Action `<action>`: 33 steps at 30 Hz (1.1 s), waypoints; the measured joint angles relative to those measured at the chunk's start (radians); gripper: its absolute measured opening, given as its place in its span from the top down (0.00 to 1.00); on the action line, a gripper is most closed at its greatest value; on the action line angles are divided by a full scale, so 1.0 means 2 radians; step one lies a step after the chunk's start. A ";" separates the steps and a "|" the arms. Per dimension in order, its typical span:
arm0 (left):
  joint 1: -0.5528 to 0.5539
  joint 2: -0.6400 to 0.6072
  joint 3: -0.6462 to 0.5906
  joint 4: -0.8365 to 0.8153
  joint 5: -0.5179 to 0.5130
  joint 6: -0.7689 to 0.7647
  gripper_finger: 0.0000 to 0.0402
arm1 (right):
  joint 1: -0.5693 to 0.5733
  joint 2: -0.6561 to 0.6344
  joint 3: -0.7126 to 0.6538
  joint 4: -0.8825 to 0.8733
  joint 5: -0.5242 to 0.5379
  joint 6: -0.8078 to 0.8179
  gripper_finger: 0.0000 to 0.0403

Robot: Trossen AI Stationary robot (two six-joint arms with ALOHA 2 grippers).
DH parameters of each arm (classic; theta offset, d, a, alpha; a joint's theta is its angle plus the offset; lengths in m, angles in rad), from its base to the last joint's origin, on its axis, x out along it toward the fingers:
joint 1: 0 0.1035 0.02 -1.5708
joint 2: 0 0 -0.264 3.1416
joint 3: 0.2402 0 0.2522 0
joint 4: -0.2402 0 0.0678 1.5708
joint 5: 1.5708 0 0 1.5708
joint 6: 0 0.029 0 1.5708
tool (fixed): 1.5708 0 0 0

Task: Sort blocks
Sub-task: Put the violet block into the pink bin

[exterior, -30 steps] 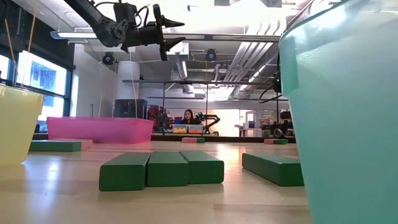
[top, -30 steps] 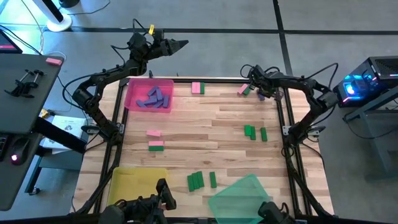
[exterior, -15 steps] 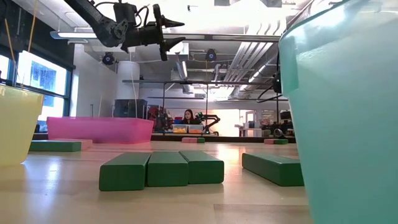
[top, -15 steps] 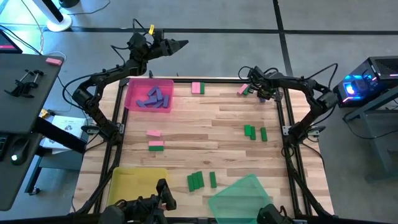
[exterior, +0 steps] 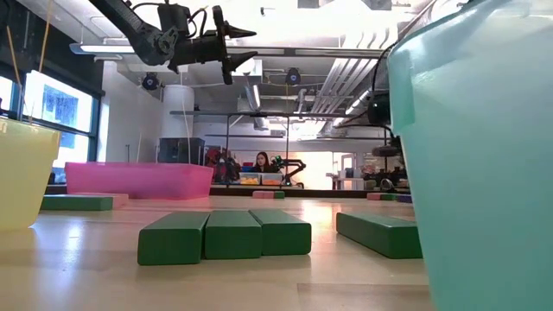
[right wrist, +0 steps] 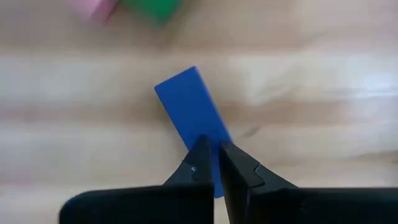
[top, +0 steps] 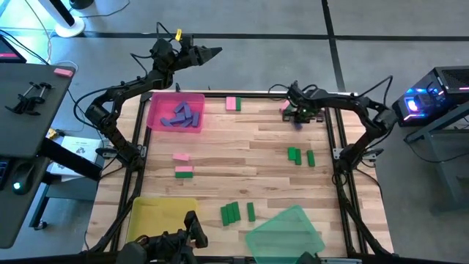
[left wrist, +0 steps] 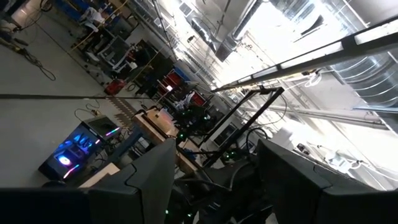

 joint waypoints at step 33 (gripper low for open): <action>-0.008 0.000 0.000 0.000 -0.002 -0.009 0.47 | 0.131 -0.014 0.029 -0.013 -0.089 -0.451 1.00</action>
